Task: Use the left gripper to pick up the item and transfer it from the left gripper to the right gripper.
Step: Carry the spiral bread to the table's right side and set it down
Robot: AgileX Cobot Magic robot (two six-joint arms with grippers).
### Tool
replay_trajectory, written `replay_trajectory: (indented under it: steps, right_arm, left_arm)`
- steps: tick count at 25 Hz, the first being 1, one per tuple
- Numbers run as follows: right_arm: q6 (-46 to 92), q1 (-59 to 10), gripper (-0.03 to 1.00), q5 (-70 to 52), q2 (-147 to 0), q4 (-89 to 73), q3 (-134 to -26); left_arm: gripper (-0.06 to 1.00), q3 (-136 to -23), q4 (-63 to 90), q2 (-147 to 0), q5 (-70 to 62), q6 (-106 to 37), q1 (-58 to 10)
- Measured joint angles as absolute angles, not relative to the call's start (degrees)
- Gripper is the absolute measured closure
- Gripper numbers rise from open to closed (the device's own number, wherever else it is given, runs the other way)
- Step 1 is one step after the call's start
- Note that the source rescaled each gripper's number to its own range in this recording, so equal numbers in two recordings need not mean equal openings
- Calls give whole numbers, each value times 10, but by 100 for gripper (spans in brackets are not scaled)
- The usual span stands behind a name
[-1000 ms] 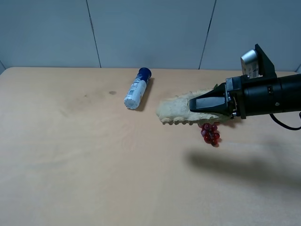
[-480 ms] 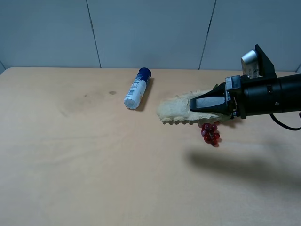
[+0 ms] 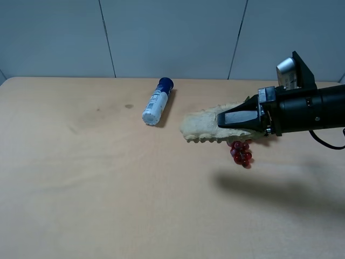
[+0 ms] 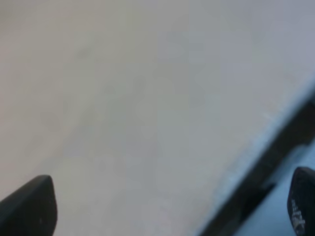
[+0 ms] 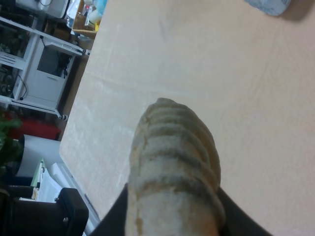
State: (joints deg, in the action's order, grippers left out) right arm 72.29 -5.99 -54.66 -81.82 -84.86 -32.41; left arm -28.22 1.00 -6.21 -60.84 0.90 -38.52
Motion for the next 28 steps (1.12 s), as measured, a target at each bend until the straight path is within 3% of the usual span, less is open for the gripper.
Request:
replay_trajectory:
  steps: [7, 14, 19, 28]
  right_arm:
    - [723, -60, 93, -538, -818, -849, -324]
    - [709, -60, 94, -516, -818, -849, -324]
    - [701, -60, 94, -514, -818, -849, -324]
    - [632, -60, 94, -542, -819, -815, -370]
  left_arm:
    - [4, -282, 10, -62, -608, 9, -175]
    - [4, -282, 10, -47, -608, 9, -14]
    - [4, -282, 10, 1, -608, 9, 38]
    - [4, -282, 10, 2, -609, 9, 42]
